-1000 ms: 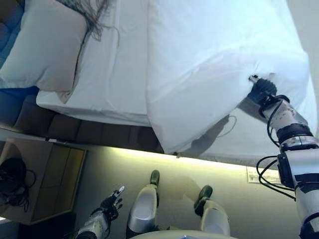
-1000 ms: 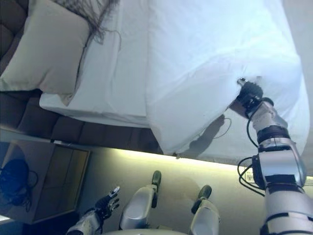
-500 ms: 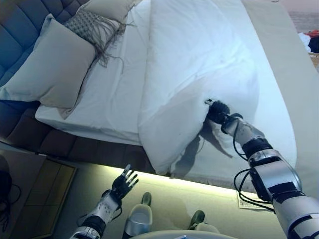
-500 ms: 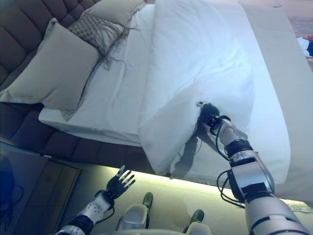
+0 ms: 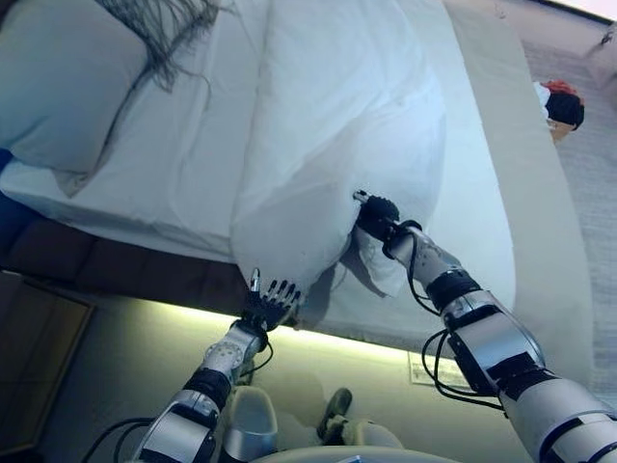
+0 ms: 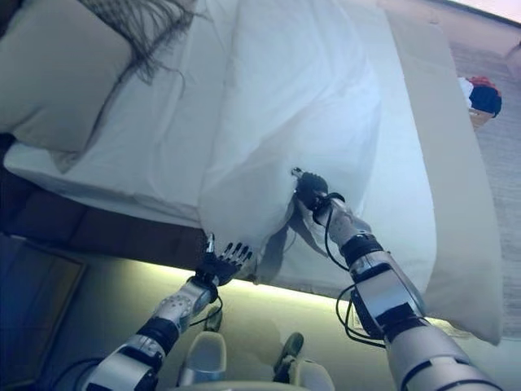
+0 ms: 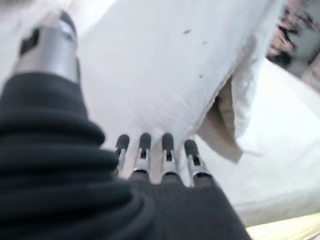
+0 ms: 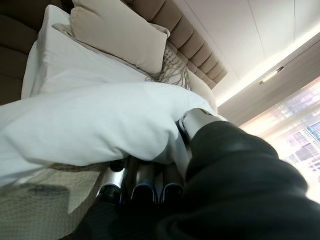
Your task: Make the bed neatly
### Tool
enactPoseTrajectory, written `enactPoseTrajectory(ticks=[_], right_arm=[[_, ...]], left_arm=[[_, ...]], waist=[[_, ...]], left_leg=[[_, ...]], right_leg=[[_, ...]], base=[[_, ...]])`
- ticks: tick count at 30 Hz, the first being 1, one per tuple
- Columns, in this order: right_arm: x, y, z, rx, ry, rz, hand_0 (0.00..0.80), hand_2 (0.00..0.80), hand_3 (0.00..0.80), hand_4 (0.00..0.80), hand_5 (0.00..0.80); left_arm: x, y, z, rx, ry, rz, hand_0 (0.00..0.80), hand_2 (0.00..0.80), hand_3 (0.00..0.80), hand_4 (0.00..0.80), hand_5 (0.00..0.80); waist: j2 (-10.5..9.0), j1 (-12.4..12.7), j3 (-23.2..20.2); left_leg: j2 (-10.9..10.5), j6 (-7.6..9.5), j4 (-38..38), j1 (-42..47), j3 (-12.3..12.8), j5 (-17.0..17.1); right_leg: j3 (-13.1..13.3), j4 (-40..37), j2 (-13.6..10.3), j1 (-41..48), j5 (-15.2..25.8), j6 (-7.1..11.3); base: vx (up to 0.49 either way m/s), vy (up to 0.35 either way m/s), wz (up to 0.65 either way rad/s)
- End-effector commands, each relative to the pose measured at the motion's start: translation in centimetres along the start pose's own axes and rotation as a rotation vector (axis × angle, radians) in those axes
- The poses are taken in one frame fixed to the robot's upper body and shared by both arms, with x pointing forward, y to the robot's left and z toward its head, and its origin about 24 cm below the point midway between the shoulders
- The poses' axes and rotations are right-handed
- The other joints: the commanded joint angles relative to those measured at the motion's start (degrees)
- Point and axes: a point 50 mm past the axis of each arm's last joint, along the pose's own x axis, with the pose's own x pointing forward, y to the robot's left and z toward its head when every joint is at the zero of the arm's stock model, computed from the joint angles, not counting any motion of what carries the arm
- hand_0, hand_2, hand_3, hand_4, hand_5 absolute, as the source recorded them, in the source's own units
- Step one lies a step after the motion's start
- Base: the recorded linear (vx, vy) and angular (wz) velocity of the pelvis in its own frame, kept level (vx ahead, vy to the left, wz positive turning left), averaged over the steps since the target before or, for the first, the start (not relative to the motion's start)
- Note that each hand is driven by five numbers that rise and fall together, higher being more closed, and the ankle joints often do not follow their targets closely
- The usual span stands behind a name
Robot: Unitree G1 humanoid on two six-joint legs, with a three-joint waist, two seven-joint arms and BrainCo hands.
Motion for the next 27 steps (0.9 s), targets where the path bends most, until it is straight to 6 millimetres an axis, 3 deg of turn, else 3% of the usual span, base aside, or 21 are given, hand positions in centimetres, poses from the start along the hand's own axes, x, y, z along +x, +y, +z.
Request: enactPoseTrajectory(ticks=[1,4,9,20,23,27], right_arm=[[1.1,11.2,5.7,-0.022,-0.213,0.411,0.800,0.800,0.800,0.800,0.800],[0.9,13.3,5.9,-0.013,-0.240,0.470,0.800,0.800,0.800,0.800,0.800],[0.7,15.1,5.8,-0.018,-0.261,0.527,0.800,0.800,0.800,0.800,0.800],[0.3,17.1,7.3,-0.025,-0.302,0.586,0.800,0.800,0.800,0.800,0.800],[-0.1,17.5,7.3,-0.009,-0.310,0.622,0.800,0.800,0.800,0.800,0.800],[-0.6,17.8,6.2,-0.035,-0.298,0.649,0.800,0.800,0.800,0.800,0.800]], left_arm=[[1.8,-3.5,-3.7,-0.091,0.104,-0.086,0.000,0.000,0.000,0.000,0.000],[2.1,-3.9,-4.8,-0.122,0.114,-0.092,0.000,0.000,0.000,0.000,0.000],[2.3,-4.1,-6.4,-0.131,0.135,-0.078,0.000,0.000,0.000,0.000,0.000],[1.8,-0.8,-7.5,-0.117,0.165,0.109,0.000,0.000,0.000,0.000,0.000],[1.6,-0.5,-7.4,-0.133,0.176,0.042,0.000,0.000,0.000,0.000,0.000],[1.9,-2.6,-7.1,-0.140,0.155,-0.145,0.000,0.000,0.000,0.000,0.000]], waist=[[-1.81,1.01,2.25],[-3.51,1.27,3.23],[-5.47,1.71,4.30],[-5.97,2.82,6.27],[-6.34,2.47,6.05],[-6.94,1.40,6.03]], left_leg=[[1.45,1.83,-2.93,-1.20,1.34,1.60],[1.93,1.76,-2.81,-2.16,1.37,1.49],[2.41,1.70,-2.42,-2.64,1.53,0.98],[2.25,1.47,-1.95,-3.76,0.79,0.74],[2.85,0.96,-2.45,-2.97,0.88,-0.51],[3.12,0.96,-1.72,-2.92,1.33,-0.83]], right_leg=[[2.11,3.49,-4.78,1.46,-2.00,4.79],[1.98,3.38,-4.23,0.70,-1.61,4.98],[1.62,3.08,-3.41,0.58,-1.28,5.00],[0.99,2.61,-3.10,0.35,-1.16,4.82],[1.57,2.45,-2.49,0.82,-2.26,5.20],[2.30,3.01,-2.28,0.40,-2.50,5.10]], base=[[-0.059,-0.137,-0.01],[-0.046,-0.147,0.01],[-0.016,-0.107,-0.01],[-0.019,-0.029,0.00],[0.053,-0.026,-0.01],[0.006,0.011,-0.04]])
